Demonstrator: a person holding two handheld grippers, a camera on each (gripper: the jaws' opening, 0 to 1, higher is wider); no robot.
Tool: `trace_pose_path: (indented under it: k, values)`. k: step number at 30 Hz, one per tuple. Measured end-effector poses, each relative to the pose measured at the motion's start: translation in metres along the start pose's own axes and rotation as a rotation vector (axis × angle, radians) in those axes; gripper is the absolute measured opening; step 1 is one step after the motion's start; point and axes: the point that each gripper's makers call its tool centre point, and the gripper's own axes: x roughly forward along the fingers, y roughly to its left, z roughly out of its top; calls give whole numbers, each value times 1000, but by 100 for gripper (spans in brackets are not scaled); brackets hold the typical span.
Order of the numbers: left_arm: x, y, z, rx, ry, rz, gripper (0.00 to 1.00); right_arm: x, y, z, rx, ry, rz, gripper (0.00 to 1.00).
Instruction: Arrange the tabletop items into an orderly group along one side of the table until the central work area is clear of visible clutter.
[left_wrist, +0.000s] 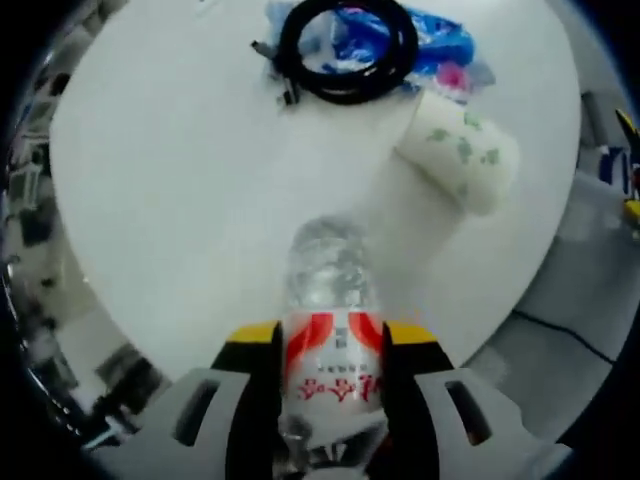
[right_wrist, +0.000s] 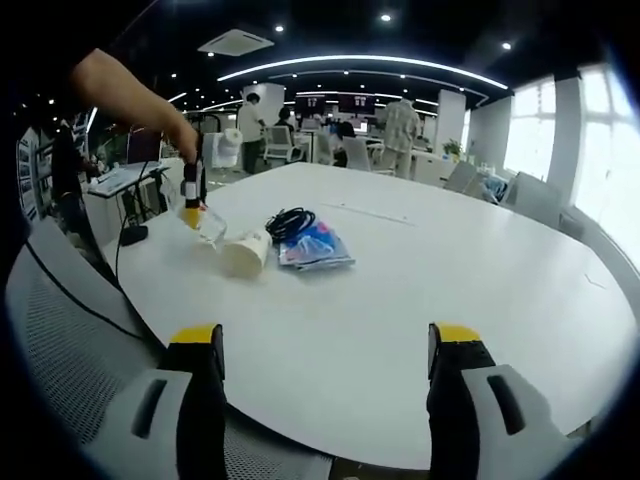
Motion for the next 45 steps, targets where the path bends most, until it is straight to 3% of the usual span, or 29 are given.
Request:
trace_pose_path:
  k: [6,21,28,35,38,45]
  values:
    - [1,-4,-3,27,47,-13,37,0,0,0,1,-1,-3,83]
    - [-7,-17,34,155,1,38,38,0,1,0,2,3,-1,82]
    - [-7,-19,26,188,84,43,37,0,1,0,2,3,-3,82]
    - [-9,-18,34,186,49,52,38,0,0,1,7,0,-7,82]
    - [-8,-18,34,245,87,78,38,0,1,0,5,3,-5,82]
    - [-9,-21,31,250,137,78,37,0,-1,1,9,-1,-13,82]
